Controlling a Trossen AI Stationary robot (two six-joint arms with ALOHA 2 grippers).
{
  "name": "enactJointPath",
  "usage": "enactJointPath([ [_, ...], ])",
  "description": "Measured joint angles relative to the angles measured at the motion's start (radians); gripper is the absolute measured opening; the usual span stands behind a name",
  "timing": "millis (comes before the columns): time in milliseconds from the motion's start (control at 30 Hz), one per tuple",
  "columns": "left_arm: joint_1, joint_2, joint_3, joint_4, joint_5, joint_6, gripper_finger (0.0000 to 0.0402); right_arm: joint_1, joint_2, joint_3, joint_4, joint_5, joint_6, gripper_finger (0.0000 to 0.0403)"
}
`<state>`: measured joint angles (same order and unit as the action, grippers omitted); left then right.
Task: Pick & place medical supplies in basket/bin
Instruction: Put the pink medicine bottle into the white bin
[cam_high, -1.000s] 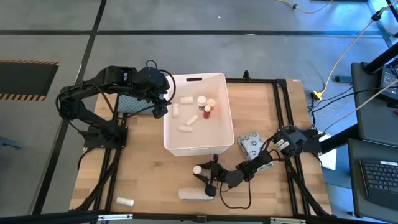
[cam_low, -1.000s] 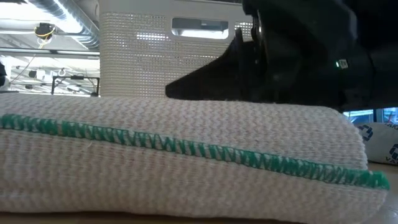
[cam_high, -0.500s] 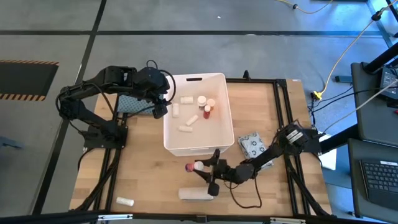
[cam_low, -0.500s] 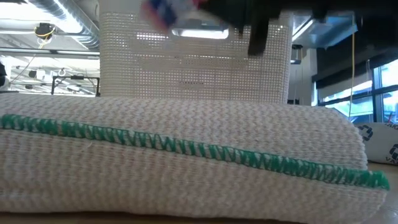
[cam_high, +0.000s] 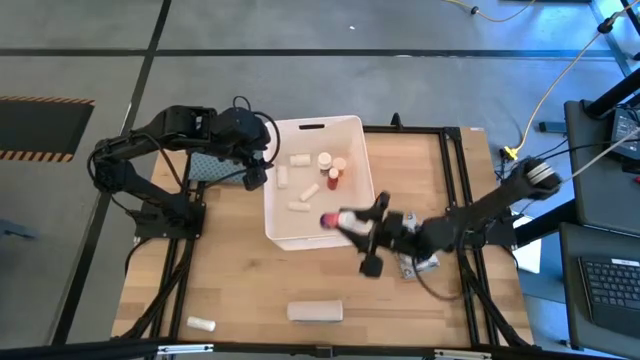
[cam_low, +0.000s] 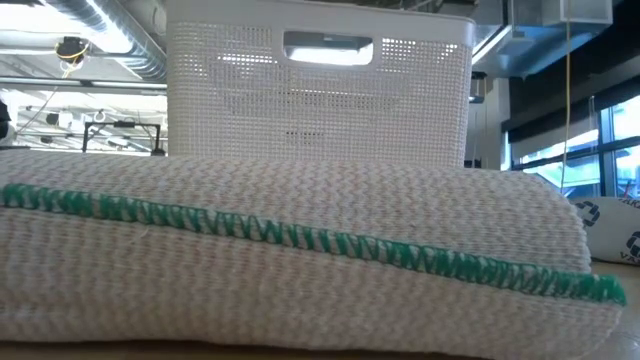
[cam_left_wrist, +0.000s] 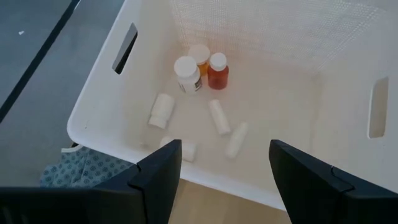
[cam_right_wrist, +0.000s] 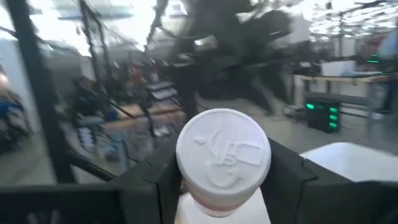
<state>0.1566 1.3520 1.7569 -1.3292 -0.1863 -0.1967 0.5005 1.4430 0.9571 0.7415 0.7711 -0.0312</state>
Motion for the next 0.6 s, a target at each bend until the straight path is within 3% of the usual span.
enactJointPath([
  [167,0.0,-0.003,0.0,-0.004,-0.034,-0.009,0.0235,-0.113,-0.109,0.126,-0.408,-0.002,0.023,0.0168],
  [333,0.0,-0.003,0.0,-0.009,-0.037,-0.018,0.0235,-0.257,-0.083,0.301,-0.744,-0.097,0.08,0.0168],
  [500,0.0,-0.003,0.0,-0.018,-0.037,-0.009,0.0235,-0.393,-0.009,0.399,-0.837,-0.287,0.132,0.0169],
  [600,0.0,-0.003,0.0,-0.02,-0.037,0.057,0.0235,-0.454,0.039,0.409,-0.837,-0.33,0.133,0.0169],
])
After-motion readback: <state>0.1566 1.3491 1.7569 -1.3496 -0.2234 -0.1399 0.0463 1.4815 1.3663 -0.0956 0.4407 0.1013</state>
